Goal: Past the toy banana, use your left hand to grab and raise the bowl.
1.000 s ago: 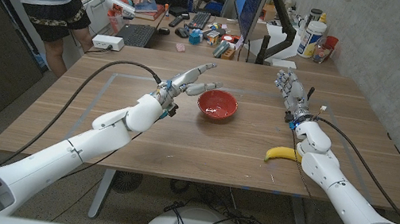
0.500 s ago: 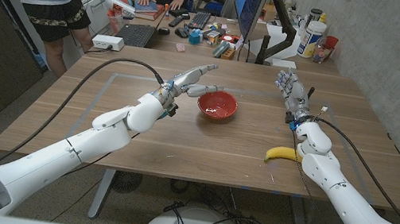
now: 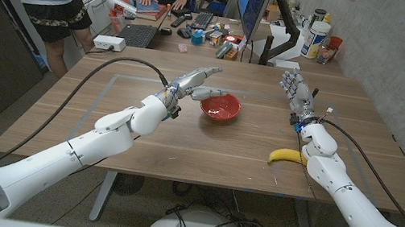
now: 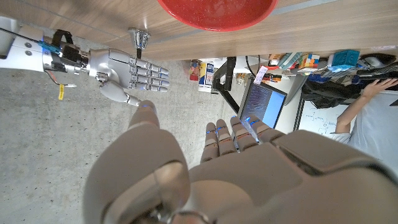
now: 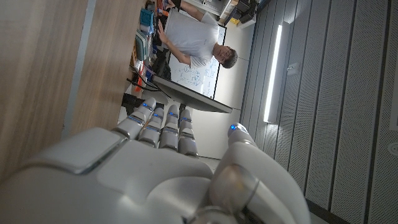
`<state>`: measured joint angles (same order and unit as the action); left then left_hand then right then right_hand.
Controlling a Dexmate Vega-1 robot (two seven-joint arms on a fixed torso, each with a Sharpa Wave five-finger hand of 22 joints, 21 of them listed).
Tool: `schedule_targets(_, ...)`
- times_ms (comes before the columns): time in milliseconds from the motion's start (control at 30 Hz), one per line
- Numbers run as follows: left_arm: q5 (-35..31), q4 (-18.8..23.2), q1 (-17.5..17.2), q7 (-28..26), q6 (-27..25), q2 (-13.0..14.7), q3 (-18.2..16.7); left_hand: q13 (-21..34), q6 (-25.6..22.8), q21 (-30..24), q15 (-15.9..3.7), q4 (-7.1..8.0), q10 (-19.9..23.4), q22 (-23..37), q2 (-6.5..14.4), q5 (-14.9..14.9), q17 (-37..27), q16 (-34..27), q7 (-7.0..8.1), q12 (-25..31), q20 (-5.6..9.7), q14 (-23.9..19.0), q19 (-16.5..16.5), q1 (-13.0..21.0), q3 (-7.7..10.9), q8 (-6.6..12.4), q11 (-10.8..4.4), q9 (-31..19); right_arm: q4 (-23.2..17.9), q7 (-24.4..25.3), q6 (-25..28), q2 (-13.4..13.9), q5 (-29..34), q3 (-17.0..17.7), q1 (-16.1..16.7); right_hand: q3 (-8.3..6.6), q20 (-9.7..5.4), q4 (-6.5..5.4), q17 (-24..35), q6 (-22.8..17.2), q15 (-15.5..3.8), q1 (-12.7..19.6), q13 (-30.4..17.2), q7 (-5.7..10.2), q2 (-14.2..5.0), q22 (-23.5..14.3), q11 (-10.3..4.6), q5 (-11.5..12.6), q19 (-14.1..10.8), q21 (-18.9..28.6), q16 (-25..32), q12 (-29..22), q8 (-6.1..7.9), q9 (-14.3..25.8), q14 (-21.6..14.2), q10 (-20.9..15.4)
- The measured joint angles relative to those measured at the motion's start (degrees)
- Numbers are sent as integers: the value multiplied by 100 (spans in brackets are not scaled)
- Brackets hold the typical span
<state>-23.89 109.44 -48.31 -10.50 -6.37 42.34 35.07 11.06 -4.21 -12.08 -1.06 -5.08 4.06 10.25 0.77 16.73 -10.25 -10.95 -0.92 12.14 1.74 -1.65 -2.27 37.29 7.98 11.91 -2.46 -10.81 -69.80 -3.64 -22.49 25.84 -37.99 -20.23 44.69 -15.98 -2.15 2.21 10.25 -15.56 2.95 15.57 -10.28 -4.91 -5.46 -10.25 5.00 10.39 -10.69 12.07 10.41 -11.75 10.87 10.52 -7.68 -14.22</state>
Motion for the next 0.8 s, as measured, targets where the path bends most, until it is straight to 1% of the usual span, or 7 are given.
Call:
schedule_targets(67, -82, 26, 3, 12, -46, 0, 24, 3, 0, 0, 0, -14, 0, 0, 0, 0, 0, 0, 0, 0, 0, 0, 0, 0, 14, 0, 0, 0, -3, 0, 0, 4, -4, 5, 3, 0, 0, 0, 0, 0, 0, 0, 0, 0, 0, 0, 0, 0, 0, 0, 0, 0, 0, 0, 0, 0)
schedule_targets(133, -138, 47, 10, 18, -76, 1, 40, 3, 0, 0, 0, -14, 31, 0, -23, 0, 0, 0, 0, 0, 0, 0, 0, 23, 14, 0, -30, 0, -5, -4, 0, 7, -10, 9, 5, 0, 0, 0, 0, 0, 0, 0, 0, 0, 0, 0, 0, 0, 0, 0, 0, 0, 0, 0, 0, 0)
schedule_targets(400, -389, 118, 48, 83, -210, 0, 127, 3, 0, 0, 0, -14, 31, 30, -5, 0, 0, 0, 0, 0, 0, 0, 0, 41, 14, 0, -31, 0, -6, -23, -1, 10, -33, 26, 10, 0, 0, 0, 0, 0, 0, -3, 1, 0, 3, 0, 0, 0, 0, 0, 0, 0, 0, 0, 0, 0)
schedule_targets(433, -414, 126, 55, 89, -222, 0, 139, 3, 0, 0, 0, -14, 31, 30, 0, 0, 0, 0, 0, 0, 0, 0, 0, 46, 14, 0, -30, 1, -6, -26, -2, 10, -35, 27, 10, 0, 0, 0, 0, 0, 0, -26, 1, 0, 26, 0, 0, 0, 0, 0, 0, 0, 0, 0, 0, 0)
schedule_targets(633, -572, 158, 73, 111, -284, -9, 198, 3, 1, 0, 0, -14, 44, 30, -23, 0, 0, 0, 0, 0, 0, 0, 0, 68, 14, 0, -44, 1, 7, -33, -18, 11, -42, 34, 11, 0, 0, 0, 0, 0, 0, -32, 1, 0, 32, 0, 0, 0, 0, 0, 0, 0, 0, 0, 0, 0)
schedule_targets(800, -704, 167, 77, 112, -323, -21, 241, 2, 1, 0, 0, -38, 83, 30, -22, 0, 0, 0, 0, 0, 0, 0, 0, 68, -10, 0, -40, 1, 33, -42, -27, 7, -46, 34, 11, 0, 0, 0, 0, 1, 0, -32, 1, 0, 32, 0, 0, 0, 0, 0, 0, 0, 0, 0, 0, 0)
